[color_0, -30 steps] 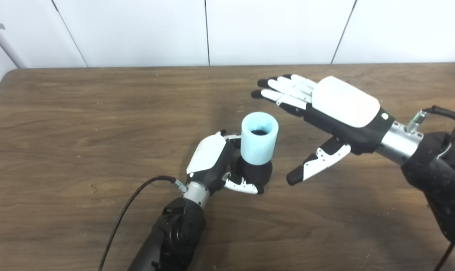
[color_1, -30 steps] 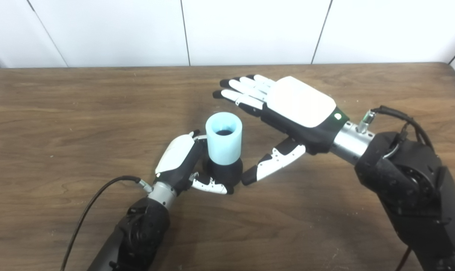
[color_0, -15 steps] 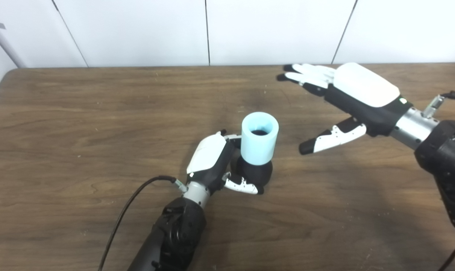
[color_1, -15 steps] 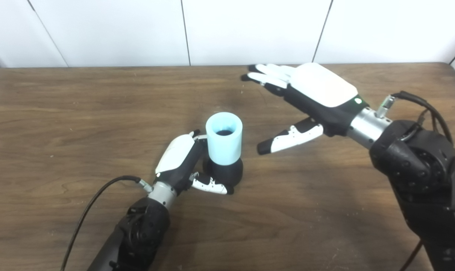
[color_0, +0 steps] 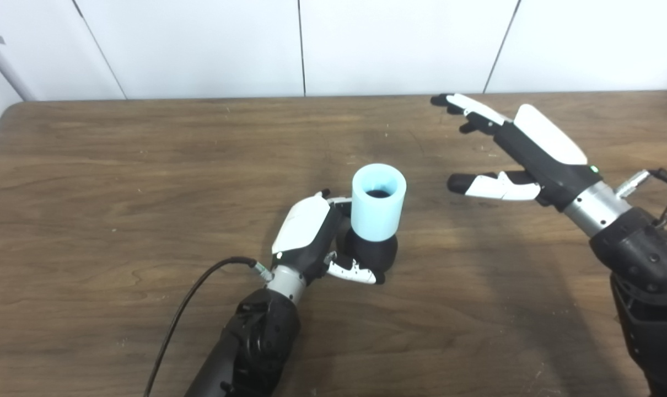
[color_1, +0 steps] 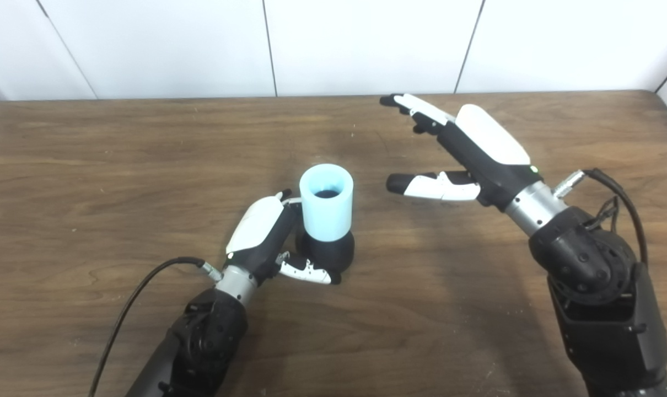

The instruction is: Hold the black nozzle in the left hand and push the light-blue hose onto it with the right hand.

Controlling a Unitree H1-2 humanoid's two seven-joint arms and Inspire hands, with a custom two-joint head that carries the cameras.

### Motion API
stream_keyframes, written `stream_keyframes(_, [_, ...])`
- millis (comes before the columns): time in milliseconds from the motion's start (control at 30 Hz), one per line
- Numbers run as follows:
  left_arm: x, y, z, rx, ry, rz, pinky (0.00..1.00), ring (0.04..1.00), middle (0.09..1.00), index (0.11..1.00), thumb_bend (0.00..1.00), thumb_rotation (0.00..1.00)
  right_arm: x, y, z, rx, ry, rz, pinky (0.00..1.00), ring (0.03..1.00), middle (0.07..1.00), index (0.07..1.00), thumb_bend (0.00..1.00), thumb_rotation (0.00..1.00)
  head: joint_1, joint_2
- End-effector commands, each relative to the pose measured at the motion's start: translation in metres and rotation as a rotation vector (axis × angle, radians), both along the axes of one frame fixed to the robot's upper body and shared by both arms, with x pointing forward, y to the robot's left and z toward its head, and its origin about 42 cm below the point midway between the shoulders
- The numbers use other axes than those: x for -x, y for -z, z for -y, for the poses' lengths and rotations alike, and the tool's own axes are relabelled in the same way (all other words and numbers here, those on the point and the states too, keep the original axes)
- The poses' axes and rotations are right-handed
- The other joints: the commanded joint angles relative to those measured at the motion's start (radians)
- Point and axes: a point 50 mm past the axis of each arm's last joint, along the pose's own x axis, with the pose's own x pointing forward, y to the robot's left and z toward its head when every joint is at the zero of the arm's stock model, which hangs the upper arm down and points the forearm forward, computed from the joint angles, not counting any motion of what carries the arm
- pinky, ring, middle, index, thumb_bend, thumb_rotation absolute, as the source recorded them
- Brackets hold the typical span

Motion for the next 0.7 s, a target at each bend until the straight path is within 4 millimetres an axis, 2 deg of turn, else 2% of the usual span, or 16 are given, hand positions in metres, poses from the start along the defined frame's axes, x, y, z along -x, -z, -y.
stream_keyframes(0, [0.013,0.041,-0.019,-0.110,-0.033,-0.189,1.00,0.777,0.527,0.475,0.52,0.00,0.000,-0.016,0.000,0.008,-0.008,0.078,0.78,0.906,0.948,0.924,0.55,0.93,0.000,0.001])
stream_keyframes(33, [0.013,0.041,-0.019,-0.112,-0.033,-0.188,1.00,0.776,0.526,0.476,0.52,0.00,0.001,-0.016,0.001,0.011,-0.008,0.079,0.78,0.906,0.948,0.924,0.55,0.93,0.000,0.000])
stream_keyframes(100, [0.012,0.041,-0.019,-0.121,-0.031,-0.183,1.00,0.794,0.677,0.492,0.52,0.04,0.000,-0.017,0.002,0.021,-0.009,0.080,0.78,0.905,0.948,0.923,0.55,0.93,0.001,0.000])
stream_keyframes(133, [0.011,0.041,-0.019,-0.124,-0.029,-0.181,1.00,0.806,0.715,0.586,0.68,0.02,0.000,-0.018,0.003,0.024,-0.010,0.080,0.78,0.905,0.948,0.923,0.55,0.93,0.001,0.000])
stream_keyframes(200, [0.010,0.039,-0.020,-0.132,-0.022,-0.172,1.00,0.839,0.783,0.683,0.82,0.00,0.000,-0.017,0.003,0.028,-0.012,0.078,0.78,0.905,0.947,0.923,0.54,0.93,0.003,-0.001])
stream_keyframes(333, [0.009,0.035,-0.022,-0.150,-0.006,-0.151,1.00,0.888,0.862,0.744,0.87,0.01,0.000,-0.016,0.002,0.033,-0.015,0.073,0.78,0.905,0.947,0.923,0.54,0.93,0.004,-0.001])
stream_keyframes(433, [0.006,0.033,-0.025,-0.174,0.012,-0.129,1.00,0.950,0.932,0.833,0.91,0.06,0.001,-0.015,0.001,0.043,-0.018,0.068,0.78,0.904,0.947,0.923,0.54,0.93,0.004,0.000])
stream_keyframes(667, [0.006,0.028,-0.027,-0.205,0.038,-0.093,1.00,0.999,0.998,0.964,1.00,0.15,0.001,-0.013,0.000,0.056,-0.021,0.052,0.79,0.907,0.945,0.922,0.54,0.93,0.004,0.002])
